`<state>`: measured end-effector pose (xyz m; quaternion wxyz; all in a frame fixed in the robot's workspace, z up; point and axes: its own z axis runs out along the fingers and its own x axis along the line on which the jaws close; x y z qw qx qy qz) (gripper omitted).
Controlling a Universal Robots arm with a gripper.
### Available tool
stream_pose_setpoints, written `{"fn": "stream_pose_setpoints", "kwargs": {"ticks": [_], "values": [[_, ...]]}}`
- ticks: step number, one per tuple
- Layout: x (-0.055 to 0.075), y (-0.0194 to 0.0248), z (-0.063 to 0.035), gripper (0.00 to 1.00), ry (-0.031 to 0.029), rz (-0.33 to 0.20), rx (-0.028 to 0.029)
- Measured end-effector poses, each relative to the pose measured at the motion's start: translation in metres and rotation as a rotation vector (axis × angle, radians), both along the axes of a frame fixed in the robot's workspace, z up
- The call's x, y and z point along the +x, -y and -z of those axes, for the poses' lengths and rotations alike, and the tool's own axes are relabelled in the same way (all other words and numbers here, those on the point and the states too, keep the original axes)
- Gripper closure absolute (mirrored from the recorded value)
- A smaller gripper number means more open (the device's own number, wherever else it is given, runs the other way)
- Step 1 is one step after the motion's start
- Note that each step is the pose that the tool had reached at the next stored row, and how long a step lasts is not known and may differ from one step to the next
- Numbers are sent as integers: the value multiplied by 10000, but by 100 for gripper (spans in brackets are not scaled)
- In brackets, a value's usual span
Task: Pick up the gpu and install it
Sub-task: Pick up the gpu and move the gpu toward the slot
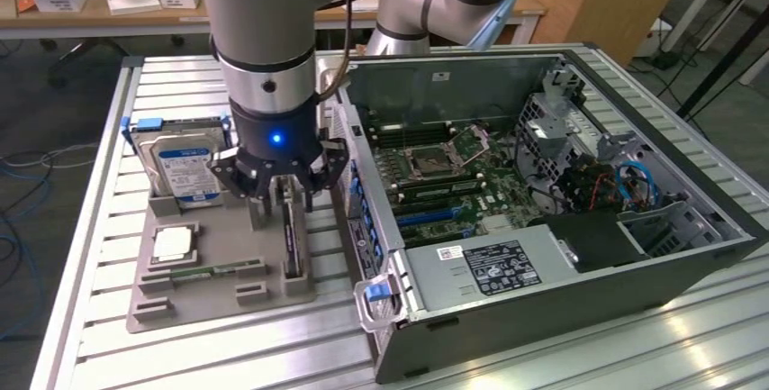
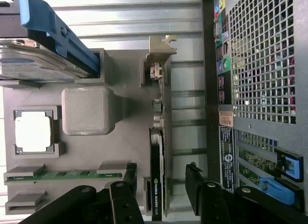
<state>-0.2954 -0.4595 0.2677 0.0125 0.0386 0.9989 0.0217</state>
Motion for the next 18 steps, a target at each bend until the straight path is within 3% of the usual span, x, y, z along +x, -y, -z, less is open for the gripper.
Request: {"fn": "stream_pose_setpoints", "kwargs": {"ticks": [18], "values": [[-38, 19, 222, 47, 2, 0, 1]]}}
